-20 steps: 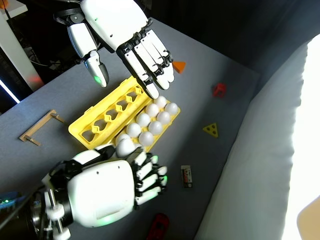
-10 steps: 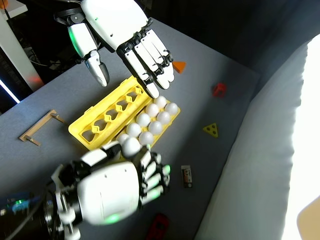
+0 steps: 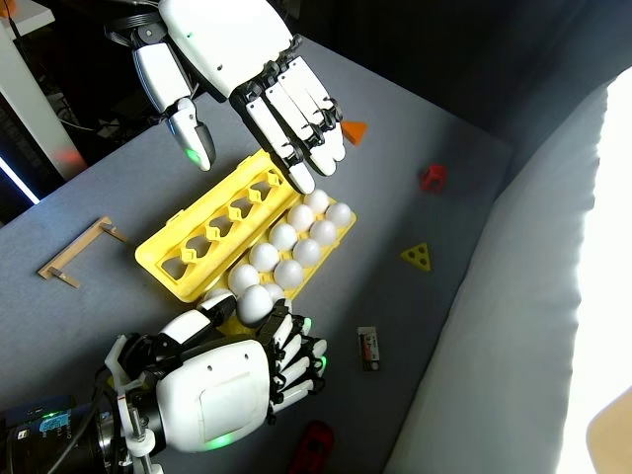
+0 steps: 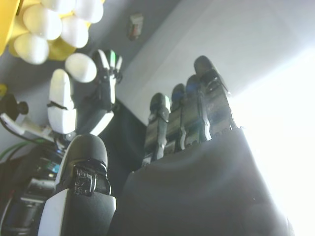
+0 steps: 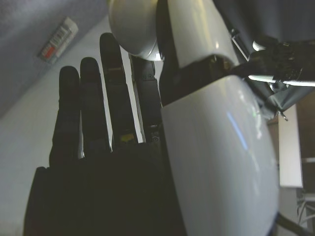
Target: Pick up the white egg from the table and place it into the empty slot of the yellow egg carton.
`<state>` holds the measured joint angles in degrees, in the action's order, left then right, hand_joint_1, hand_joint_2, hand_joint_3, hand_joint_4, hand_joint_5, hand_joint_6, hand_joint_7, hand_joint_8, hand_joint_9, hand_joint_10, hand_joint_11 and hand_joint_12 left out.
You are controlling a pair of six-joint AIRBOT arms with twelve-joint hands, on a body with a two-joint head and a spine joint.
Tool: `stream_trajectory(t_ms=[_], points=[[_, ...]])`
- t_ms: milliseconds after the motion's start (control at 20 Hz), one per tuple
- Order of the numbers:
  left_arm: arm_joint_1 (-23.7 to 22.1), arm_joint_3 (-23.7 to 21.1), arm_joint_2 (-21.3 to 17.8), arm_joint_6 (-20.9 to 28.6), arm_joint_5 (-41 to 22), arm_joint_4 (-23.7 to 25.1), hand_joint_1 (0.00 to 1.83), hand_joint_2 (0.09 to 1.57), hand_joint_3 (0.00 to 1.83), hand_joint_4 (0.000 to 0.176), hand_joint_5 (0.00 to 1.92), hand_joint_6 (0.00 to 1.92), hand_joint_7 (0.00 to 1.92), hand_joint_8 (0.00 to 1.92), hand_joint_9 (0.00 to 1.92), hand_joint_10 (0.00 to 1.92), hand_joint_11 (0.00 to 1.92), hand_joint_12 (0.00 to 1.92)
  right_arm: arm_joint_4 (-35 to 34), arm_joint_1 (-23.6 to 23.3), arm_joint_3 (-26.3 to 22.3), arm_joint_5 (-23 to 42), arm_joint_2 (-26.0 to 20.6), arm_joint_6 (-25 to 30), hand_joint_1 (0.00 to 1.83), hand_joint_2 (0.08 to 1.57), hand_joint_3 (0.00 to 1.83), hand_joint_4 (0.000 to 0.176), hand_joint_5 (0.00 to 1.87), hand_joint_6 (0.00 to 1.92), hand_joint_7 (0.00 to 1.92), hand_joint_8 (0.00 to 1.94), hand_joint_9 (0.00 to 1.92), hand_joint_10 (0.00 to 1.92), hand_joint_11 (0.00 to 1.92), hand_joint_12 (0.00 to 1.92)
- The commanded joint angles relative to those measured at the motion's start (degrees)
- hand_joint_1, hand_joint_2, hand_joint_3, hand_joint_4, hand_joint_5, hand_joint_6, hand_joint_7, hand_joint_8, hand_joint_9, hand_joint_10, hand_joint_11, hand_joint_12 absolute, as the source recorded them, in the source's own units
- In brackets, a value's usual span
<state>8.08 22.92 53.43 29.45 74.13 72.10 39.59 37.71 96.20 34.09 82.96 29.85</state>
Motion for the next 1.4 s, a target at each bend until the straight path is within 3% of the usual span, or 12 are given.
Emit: stream_trajectory(t_ms=[0,1350], points=[[-0.6,0.1,0.2,0.1,0.7,5.6,0.08,1.38,0.00,0.040,0.09,0.00,0.03,0.00,0.01,0.00,0.00,0.49,-3.0,0.0,0.4,6.2,0.3,0.9,1.14,1.11,0.00,0.000,0.98,1.01,0.58,0.00,0.26,0.02,0.00,0.52],[-1.1,0.2,0.3,0.1,0.6,5.2,0.05,1.40,0.00,0.039,0.13,0.00,0.04,0.00,0.02,0.00,0.00,0.50,-3.0,2.6,1.8,7.5,0.8,0.5,1.14,1.12,0.00,0.000,0.97,1.02,0.59,0.01,0.27,0.02,0.00,0.59]])
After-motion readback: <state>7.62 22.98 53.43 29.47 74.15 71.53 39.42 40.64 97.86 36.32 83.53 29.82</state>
